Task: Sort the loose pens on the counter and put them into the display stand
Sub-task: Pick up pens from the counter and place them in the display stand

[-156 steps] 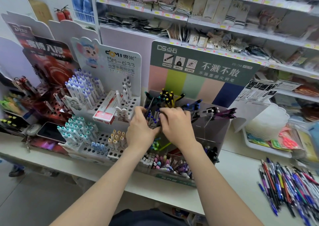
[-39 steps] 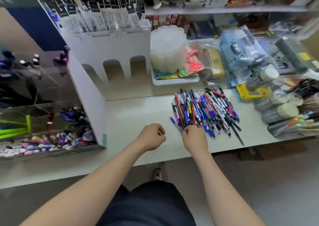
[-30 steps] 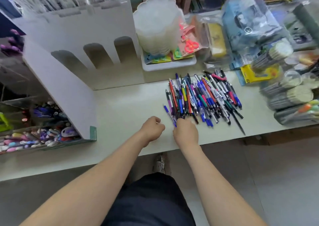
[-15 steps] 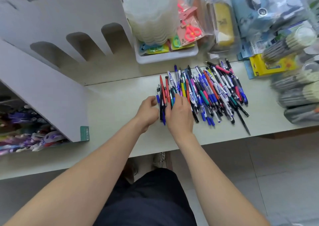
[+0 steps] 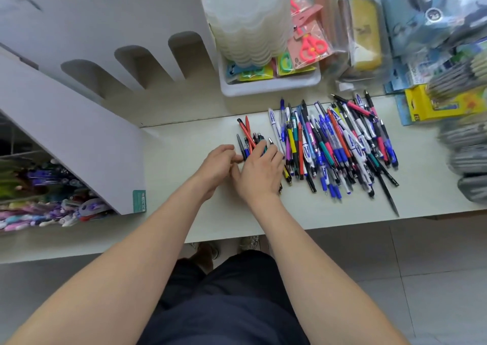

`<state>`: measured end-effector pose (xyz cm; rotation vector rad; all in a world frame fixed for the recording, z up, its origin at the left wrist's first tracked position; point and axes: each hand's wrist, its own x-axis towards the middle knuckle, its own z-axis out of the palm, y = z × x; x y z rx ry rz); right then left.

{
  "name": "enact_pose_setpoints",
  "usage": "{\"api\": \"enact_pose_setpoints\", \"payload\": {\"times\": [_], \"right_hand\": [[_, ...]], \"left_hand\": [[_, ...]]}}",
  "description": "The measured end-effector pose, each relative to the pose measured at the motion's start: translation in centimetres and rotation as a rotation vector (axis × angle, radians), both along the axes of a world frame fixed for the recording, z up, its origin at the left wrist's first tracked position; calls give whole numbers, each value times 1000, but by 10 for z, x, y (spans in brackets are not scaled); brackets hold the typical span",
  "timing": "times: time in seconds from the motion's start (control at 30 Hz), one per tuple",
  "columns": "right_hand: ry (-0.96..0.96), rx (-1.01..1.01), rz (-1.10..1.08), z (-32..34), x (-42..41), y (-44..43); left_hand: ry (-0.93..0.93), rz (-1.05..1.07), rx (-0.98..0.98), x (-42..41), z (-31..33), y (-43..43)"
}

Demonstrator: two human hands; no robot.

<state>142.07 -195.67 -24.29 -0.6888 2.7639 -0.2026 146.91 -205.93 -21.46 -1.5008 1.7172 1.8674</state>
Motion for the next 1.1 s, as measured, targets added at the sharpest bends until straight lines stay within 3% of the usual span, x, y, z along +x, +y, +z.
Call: {"api": "enact_pose_setpoints", "payload": {"times": [0.17, 0.3, 0.7, 0.87, 0.97, 1.1], "right_hand": [[-11, 81, -8, -6, -3, -7], [79, 131, -27, -13, -4, -13], [-21, 350, 126, -6, -10, -36], [-209, 220, 143, 6, -13, -23], [-401, 80, 109, 22, -19, -12], [-679, 35, 52, 43, -33, 3]], "left_hand": [[-46, -96, -270, 16, 3, -4], [-105, -63, -241, 30, 2, -4], [-58, 41, -155, 63, 26, -3], [-32, 112, -81, 71, 34, -5], [-36, 116, -41, 72, 38, -2], [-51, 124, 55, 70, 38, 5]]}}
